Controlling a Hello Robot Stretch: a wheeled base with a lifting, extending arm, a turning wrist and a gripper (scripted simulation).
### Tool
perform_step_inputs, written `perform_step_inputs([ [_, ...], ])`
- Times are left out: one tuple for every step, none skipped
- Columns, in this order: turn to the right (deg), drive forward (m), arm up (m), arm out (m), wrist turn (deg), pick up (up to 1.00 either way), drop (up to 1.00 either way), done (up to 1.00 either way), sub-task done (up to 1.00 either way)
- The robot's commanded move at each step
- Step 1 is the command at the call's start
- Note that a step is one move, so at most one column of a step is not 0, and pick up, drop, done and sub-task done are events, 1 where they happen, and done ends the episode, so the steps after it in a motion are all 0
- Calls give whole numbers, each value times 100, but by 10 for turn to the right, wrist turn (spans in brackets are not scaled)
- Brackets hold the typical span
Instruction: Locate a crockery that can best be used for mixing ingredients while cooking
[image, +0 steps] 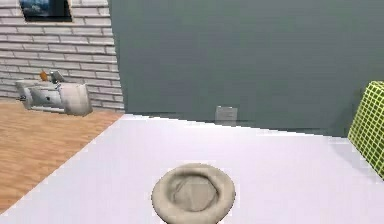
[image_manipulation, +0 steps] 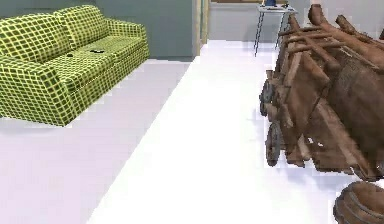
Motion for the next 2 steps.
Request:
perform_step_inputs([
  [0, 20, 0, 0, 0, 0, 0, 0, 0],
  [-450, 0, 0, 0, 0, 0, 0, 0, 0],
])
